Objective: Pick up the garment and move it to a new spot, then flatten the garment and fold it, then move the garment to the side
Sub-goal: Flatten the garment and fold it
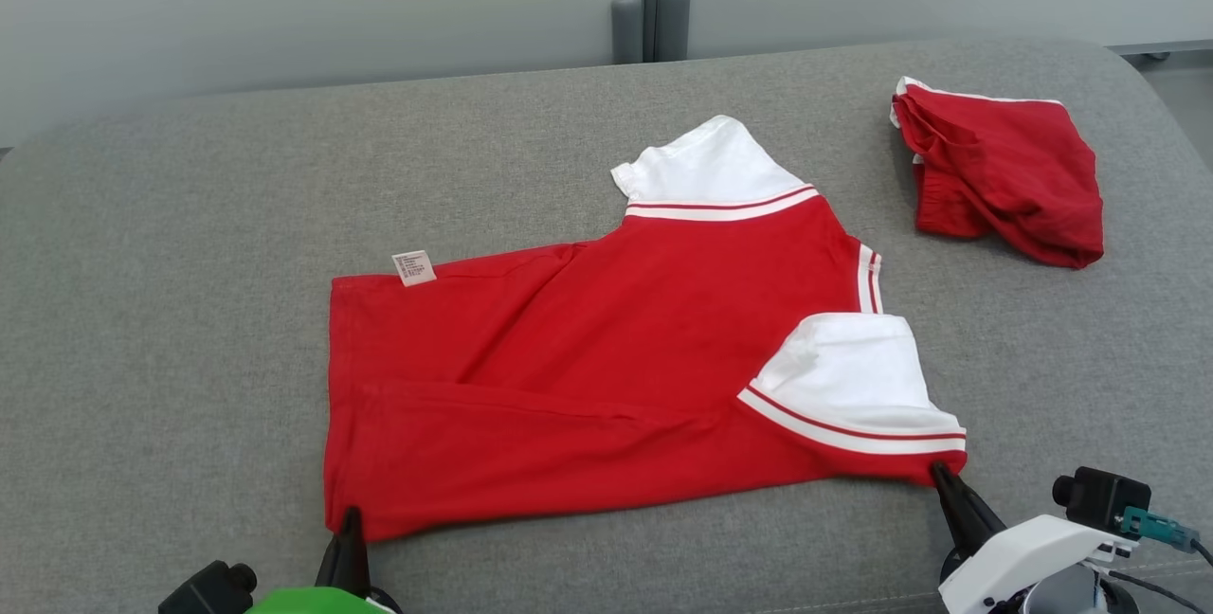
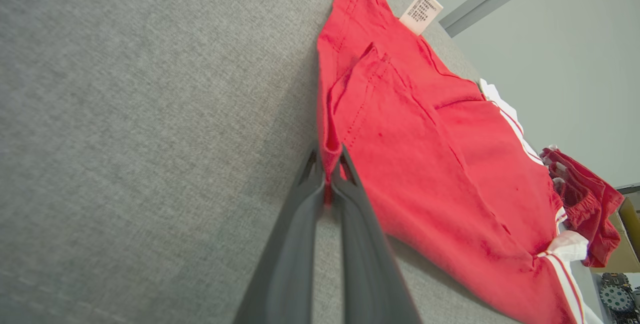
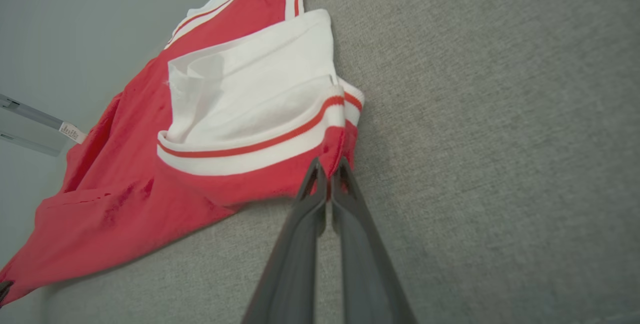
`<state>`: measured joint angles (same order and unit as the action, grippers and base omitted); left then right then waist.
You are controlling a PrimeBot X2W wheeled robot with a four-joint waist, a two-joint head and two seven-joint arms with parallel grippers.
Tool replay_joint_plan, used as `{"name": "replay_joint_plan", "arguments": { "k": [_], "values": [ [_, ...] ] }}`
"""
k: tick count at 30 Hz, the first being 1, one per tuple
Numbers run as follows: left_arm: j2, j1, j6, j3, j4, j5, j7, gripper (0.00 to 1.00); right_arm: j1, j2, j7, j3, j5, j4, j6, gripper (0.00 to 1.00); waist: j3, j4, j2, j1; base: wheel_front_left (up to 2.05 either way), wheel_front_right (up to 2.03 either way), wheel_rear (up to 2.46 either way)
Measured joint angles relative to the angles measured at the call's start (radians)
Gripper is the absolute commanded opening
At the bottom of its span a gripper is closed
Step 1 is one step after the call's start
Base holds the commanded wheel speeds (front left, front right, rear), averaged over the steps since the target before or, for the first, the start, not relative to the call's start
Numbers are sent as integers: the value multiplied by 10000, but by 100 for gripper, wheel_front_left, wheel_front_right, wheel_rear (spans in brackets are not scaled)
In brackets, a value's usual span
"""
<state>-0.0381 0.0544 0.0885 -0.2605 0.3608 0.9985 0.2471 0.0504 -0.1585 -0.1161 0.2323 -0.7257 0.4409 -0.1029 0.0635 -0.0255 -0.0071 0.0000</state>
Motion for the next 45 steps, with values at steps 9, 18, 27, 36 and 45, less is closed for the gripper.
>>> {"name": "replay_joint_plan", "arguments": {
  "k": [9, 18, 27, 36, 45],
  "values": [
    [-98, 136, 84, 92, -190, -88, 0, 0, -1, -88, 86, 31, 38, 46, 2, 0, -56, -21, 0, 0, 0, 0, 0],
    [-178, 331, 142, 226, -470, -207, -58, 100, 5, -288, 67, 12, 94, 19, 107, 100, -140, -90, 0, 0, 0, 0, 0],
    [-1108, 355, 267, 646, -1292, -980, -42, 100, -73, -1252, -163, -516, 558, -773, 430, 100, -168, -96, 0, 0, 0, 0, 0],
    [-1455, -1376, 274, -211, -1808, -1983, -606, 100, -1452, -1941, 326, -251, 1114, -1463, 399, 100, 70, -40, 0, 0, 0, 0, 0],
    [-1321, -3400, 309, -731, -1195, -2270, -1985, 100, -4012, -2389, 1417, 299, 1480, -2034, 190, 100, 826, 16, 0, 0, 0, 0, 0]
  ]
}}
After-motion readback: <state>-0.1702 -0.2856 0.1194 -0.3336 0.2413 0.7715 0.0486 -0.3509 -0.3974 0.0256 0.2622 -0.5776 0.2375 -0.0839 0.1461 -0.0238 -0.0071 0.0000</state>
